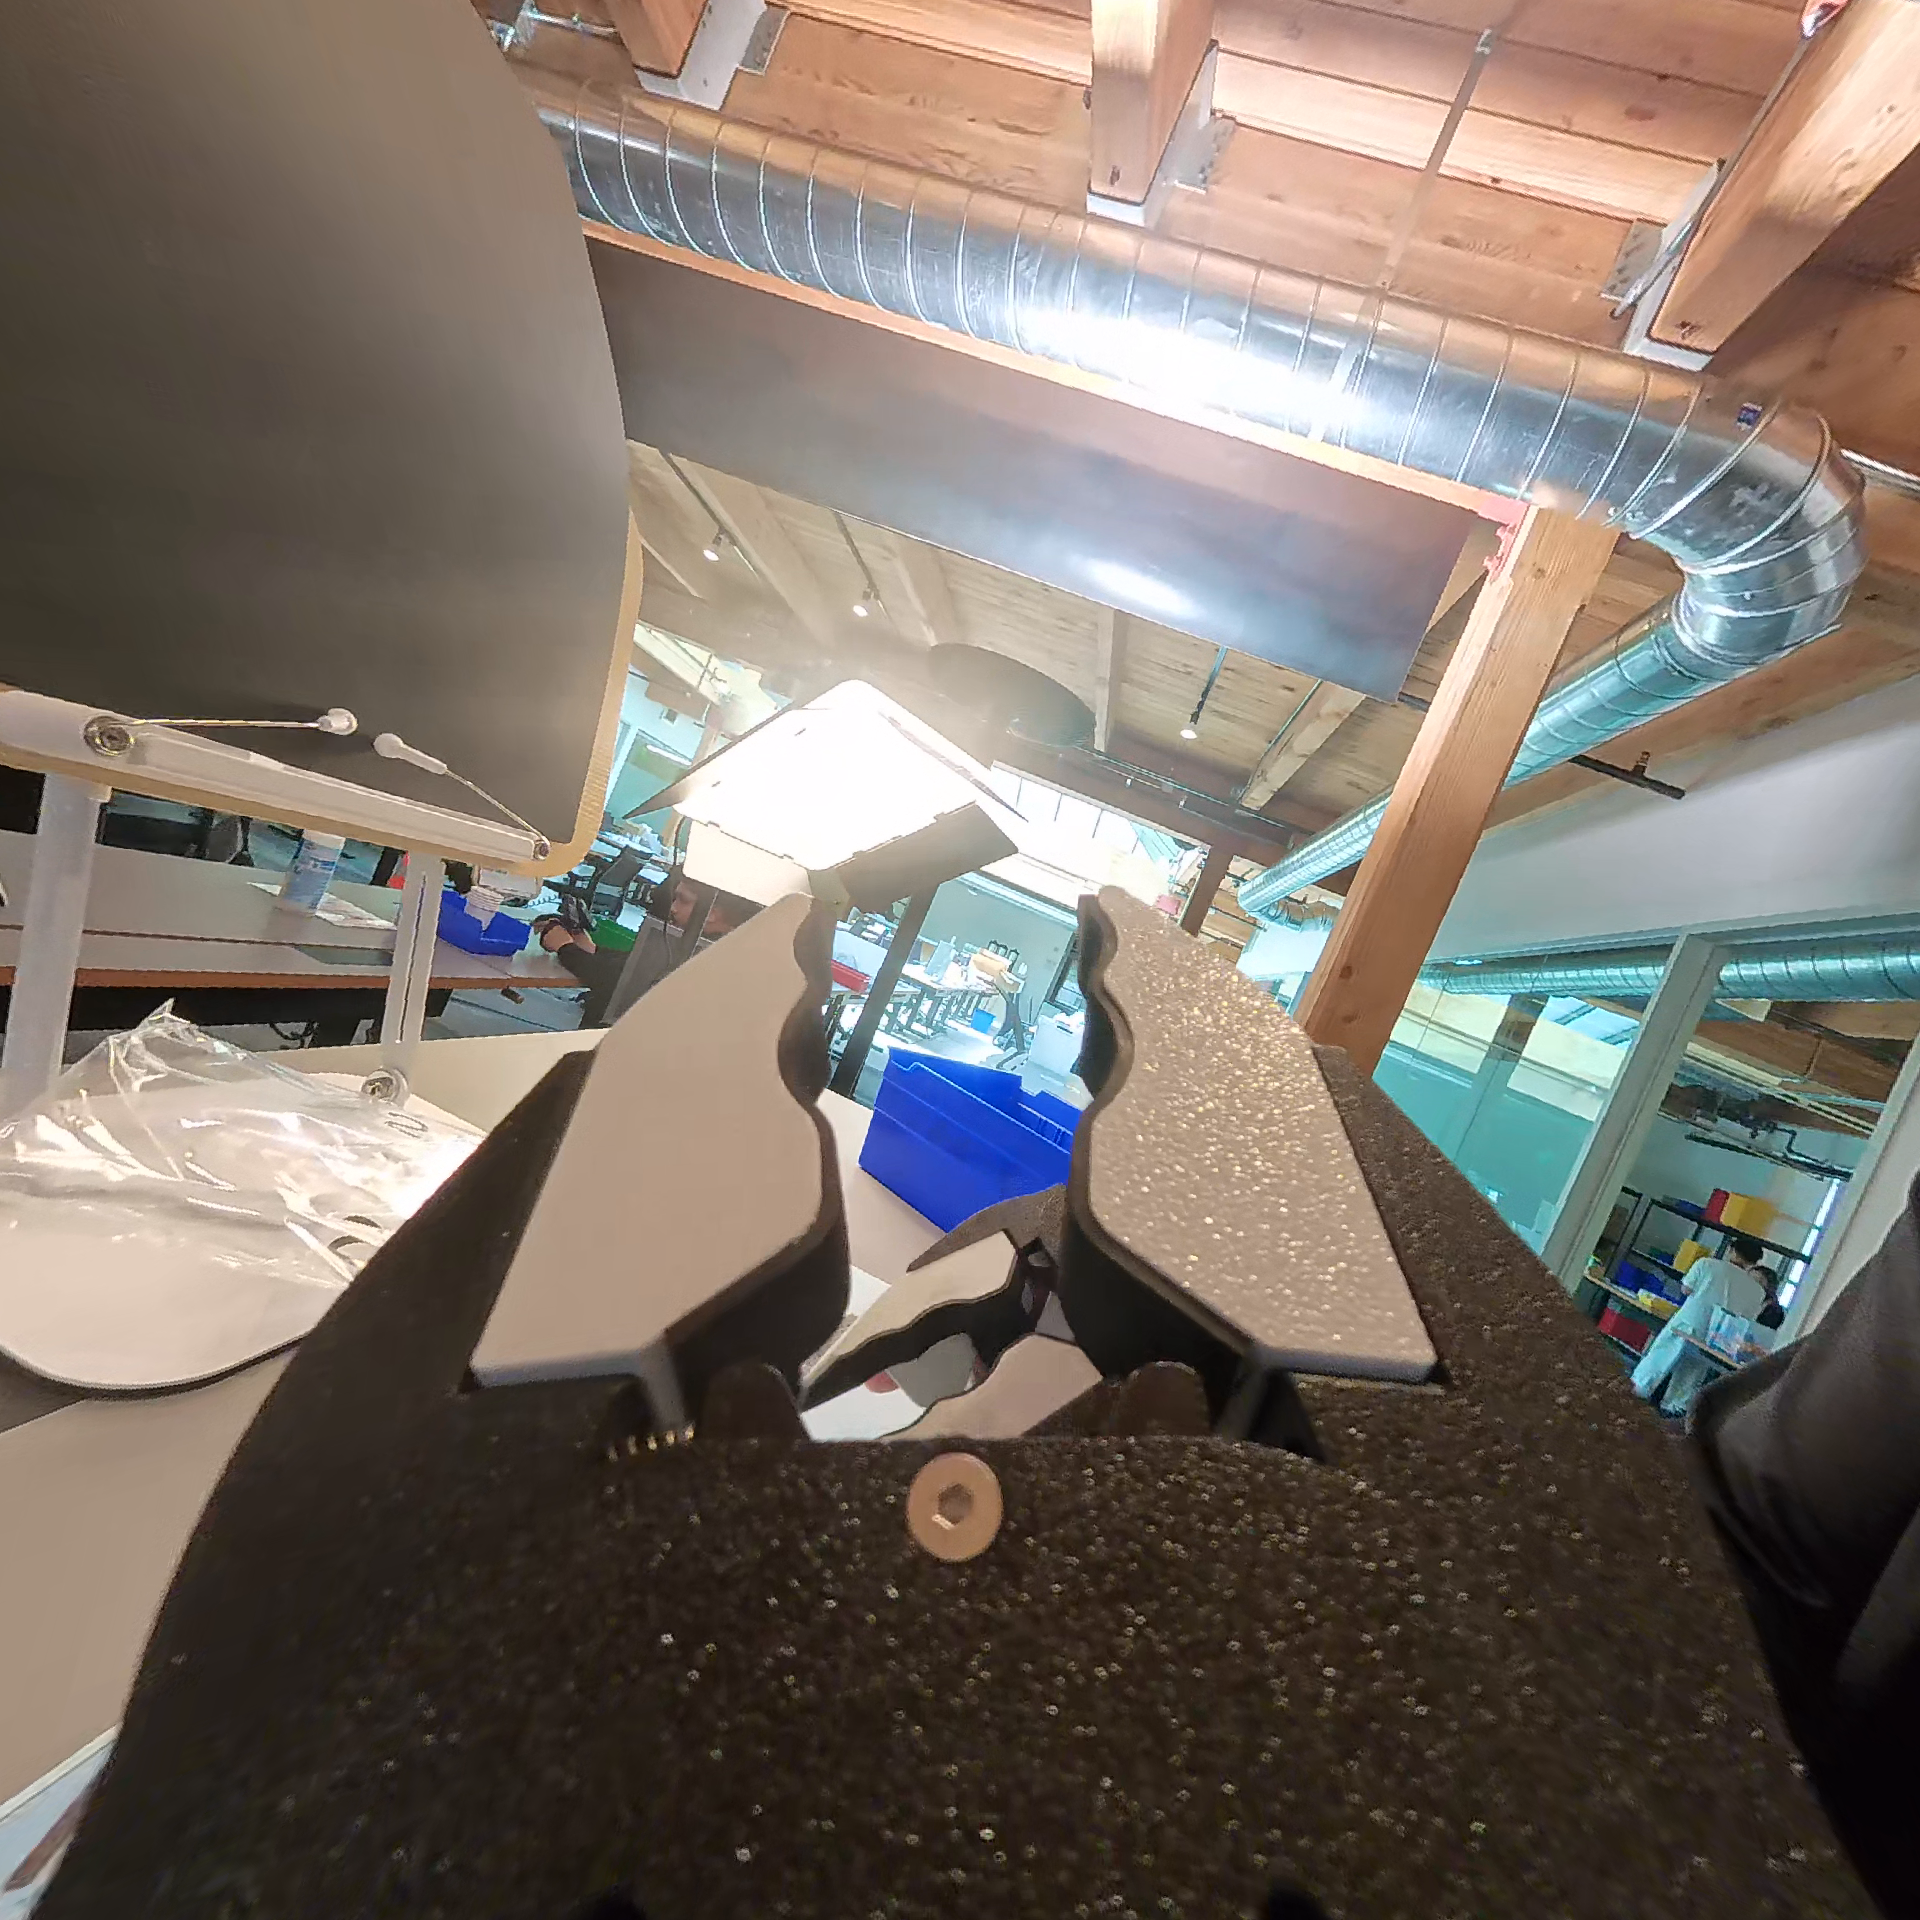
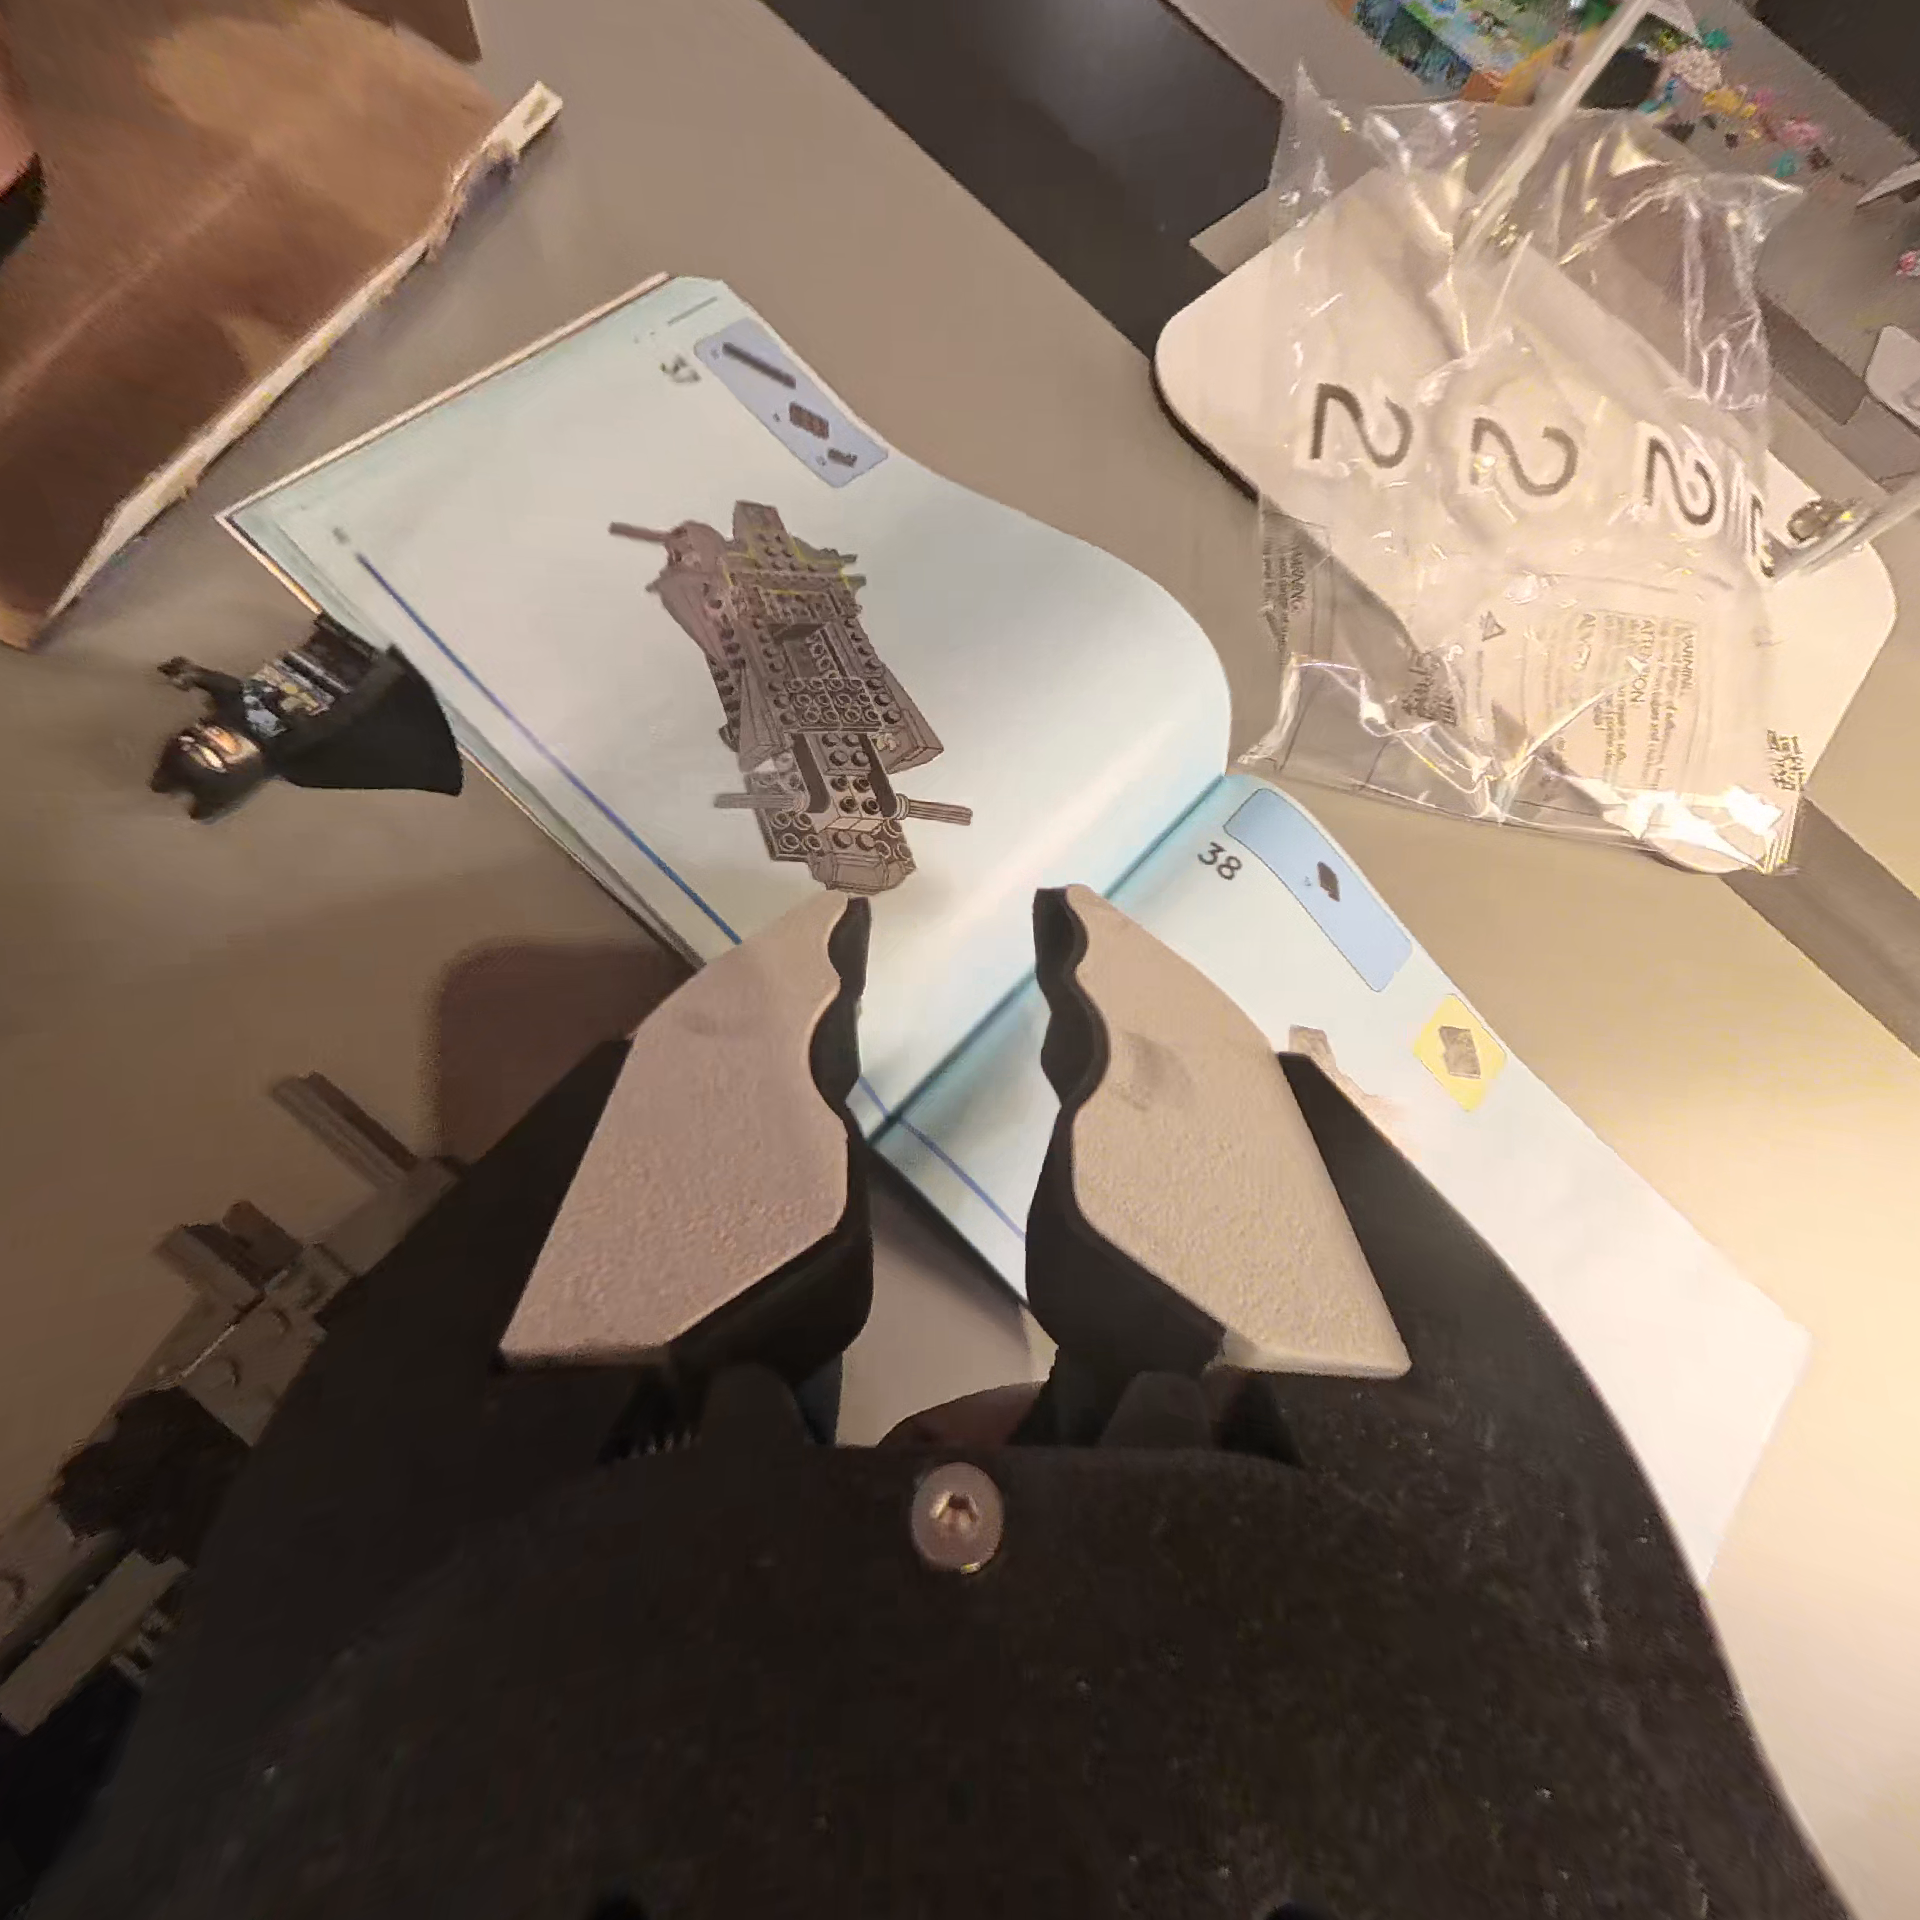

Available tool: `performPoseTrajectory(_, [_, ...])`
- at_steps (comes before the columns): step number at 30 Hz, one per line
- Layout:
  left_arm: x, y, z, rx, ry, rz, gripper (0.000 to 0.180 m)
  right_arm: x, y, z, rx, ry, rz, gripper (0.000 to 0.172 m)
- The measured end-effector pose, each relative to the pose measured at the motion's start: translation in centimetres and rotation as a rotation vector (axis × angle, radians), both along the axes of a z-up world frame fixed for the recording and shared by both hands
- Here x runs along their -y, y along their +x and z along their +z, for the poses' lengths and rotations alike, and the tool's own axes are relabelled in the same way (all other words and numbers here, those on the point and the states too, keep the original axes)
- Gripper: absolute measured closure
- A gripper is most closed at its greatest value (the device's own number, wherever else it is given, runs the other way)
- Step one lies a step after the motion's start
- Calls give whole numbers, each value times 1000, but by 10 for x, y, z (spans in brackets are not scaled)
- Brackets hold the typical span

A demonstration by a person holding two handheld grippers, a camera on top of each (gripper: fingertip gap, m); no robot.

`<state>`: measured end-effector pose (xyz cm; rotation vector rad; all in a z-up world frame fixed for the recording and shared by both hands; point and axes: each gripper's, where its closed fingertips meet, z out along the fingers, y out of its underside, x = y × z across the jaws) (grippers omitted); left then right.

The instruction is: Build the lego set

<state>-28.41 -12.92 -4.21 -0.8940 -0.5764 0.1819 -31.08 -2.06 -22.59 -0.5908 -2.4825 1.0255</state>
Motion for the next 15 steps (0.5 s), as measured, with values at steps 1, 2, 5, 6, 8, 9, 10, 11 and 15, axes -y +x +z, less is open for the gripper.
performPoseTrajectory(1, [-1,0,0,-2,-6,0,135,3,1,-3,-8,21,6,140])
performPoseTrajectory(2, [-2,0,-1,0,-12,1,135,4,2,-4,-22,39,8,140])
performPoseTrajectory(5, [-1,0,-1,0,-12,4,134,6,4,0,-60,48,15,140])
performPoseTrajectory(6, [-1,0,0,-2,-9,5,135,6,5,2,-59,39,19,140])
performPoseTrajectory(8, [1,1,1,-6,-4,8,134,9,9,10,-51,11,42,139])
performPoseTrajectory(9, [2,1,1,-9,-1,8,134,11,13,13,-46,-3,61,139])
performPoseTrajectory(10, [2,2,2,-11,3,8,134,14,18,16,-41,-12,78,139])
performPoseTrajectory(11, [2,2,2,-13,7,7,135,18,23,18,-35,-15,98,138])
performPoseTrajectory(15, [0,-1,1,-6,4,11,134,34,48,15,-24,27,195,139])
